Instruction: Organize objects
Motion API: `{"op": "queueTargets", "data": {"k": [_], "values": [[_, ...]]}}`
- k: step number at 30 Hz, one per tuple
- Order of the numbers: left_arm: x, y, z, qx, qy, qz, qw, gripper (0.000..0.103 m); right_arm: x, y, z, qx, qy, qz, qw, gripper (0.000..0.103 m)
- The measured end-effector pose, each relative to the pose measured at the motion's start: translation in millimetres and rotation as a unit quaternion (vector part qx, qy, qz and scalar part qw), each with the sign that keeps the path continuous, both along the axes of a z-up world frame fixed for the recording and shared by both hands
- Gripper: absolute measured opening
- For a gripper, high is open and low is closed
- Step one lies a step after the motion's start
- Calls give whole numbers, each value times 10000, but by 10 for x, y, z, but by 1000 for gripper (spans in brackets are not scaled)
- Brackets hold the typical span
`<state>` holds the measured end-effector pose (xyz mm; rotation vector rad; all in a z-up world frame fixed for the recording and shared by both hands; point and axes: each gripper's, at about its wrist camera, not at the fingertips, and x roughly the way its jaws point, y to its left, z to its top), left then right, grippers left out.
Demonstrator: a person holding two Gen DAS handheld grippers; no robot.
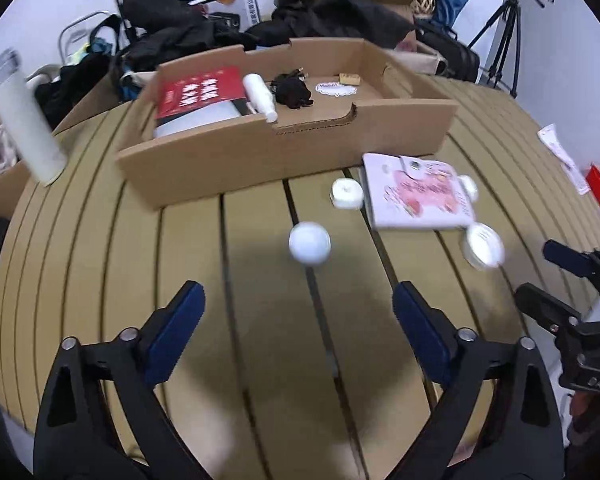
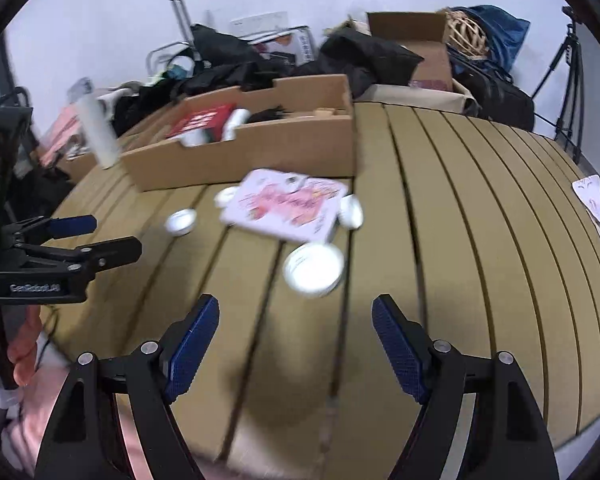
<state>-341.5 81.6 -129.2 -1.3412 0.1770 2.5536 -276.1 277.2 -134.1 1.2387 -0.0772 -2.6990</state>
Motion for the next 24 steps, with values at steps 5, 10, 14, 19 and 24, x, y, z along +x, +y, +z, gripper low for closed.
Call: {"op": "queueTargets", "data": {"k": [5,10,14,19,24], "values": [[-322,168,-256,-224,-194,-91,9995,65,-329,-33,-201,47,-267,-44,9996,82],[-376,138,-288,-247,-173,-71,9995,26,-474,-125,-352,379,-356,-92,9986,62],[-327,200,-301,-353,-115,-137,9992,26,-479,-94,-336,447,-260,-181,9985,44],[-224,199,-264,-170,-259,-124,9994,26,-517,-59,-326,397,-344,-138,9985,44],[121,120,13,-42,-204,8,9998,26,-351,24,-102,97,-285,-184,9994,44]]}}
